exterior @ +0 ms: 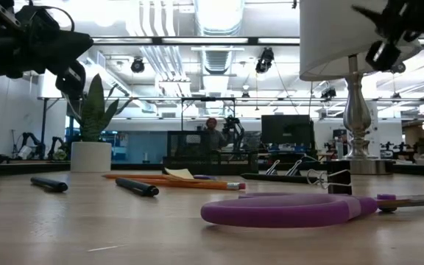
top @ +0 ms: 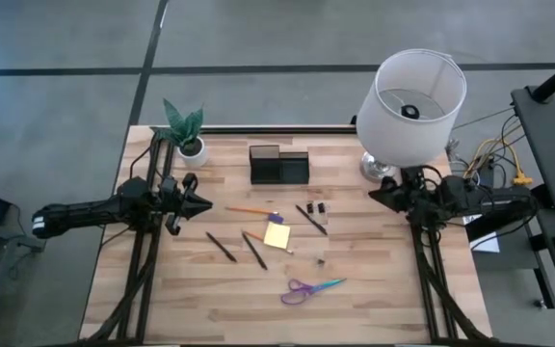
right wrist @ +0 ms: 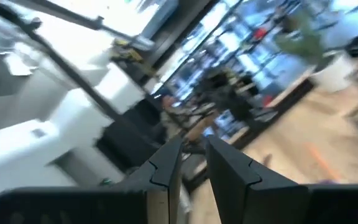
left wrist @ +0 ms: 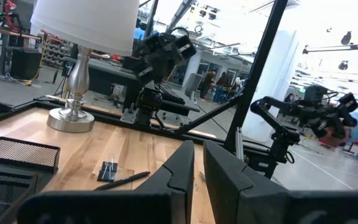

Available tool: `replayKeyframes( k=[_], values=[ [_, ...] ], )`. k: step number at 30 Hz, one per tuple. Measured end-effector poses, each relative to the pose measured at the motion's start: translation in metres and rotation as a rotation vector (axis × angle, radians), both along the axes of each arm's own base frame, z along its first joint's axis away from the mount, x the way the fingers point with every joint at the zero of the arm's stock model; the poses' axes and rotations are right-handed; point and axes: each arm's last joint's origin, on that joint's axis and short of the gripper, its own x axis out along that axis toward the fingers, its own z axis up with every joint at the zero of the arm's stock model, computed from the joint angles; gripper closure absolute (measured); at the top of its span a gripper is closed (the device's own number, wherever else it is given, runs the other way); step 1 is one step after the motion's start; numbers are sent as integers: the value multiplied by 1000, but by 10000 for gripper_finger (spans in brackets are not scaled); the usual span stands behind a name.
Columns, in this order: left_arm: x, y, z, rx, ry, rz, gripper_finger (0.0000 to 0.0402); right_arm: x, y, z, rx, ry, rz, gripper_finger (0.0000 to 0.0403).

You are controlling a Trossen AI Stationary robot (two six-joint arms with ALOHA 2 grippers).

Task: Pick and place office supplies into organizer
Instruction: Put the bottom black binder clip into the black desk organizer

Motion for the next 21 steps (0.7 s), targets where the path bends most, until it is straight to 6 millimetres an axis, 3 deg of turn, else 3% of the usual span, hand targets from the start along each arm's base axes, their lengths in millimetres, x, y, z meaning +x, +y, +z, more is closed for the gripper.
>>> replayKeyframes(
  k=[5,10,13,17,21],
  values=[
    [0,0,0,0,1,0,382,29,9,-2,77,71,75,335],
    [0,0,0,0,0,0,382,69,22,-16,189,433,127,335],
    [0,0,0,0,0,0,382,90,36,-12,195,618,177,335],
    [0,0,0,0,0,0,382,112,54,1,75,858,206,335],
    [0,0,0,0,0,0,382,121,64,14,-121,1153,185,335]
  ],
)
